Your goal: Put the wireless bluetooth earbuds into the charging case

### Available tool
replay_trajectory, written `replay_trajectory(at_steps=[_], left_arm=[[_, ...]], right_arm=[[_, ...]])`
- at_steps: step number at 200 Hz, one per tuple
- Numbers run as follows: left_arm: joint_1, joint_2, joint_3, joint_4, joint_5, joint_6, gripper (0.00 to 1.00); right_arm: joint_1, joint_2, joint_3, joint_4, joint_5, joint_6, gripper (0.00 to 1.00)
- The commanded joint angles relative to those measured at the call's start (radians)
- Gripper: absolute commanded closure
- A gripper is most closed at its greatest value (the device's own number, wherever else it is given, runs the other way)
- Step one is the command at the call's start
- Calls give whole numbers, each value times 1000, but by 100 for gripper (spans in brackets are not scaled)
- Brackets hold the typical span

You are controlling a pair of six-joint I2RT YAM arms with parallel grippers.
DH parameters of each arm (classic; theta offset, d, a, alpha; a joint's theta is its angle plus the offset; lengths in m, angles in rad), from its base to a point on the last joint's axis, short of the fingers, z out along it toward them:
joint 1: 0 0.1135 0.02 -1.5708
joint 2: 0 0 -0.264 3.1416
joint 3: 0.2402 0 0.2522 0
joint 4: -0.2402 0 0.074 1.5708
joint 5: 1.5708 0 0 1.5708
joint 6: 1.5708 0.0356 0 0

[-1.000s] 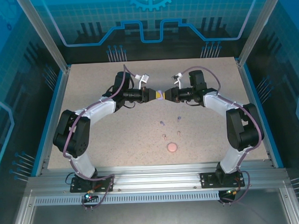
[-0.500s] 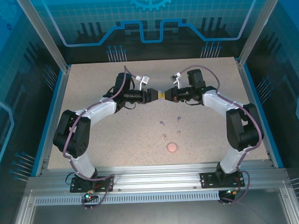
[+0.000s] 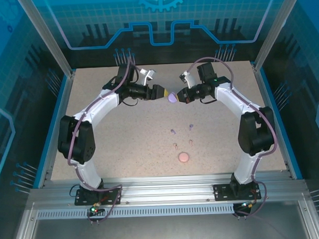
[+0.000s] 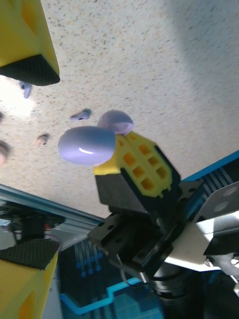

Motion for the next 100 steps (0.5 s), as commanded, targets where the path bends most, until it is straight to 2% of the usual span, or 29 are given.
replay_trajectory(at_steps=[1,24,100], left_arm=[[7,98,88,-274,105,172,20],[7,166,171,-373,116,228,22],[-9,280,332,-445,168,245,34]], right_arm=[[4,26,39,-88,13,-138,100],[8,35,46,-76,17,-150,100],[38,59,86,-77,-2,-146,100]])
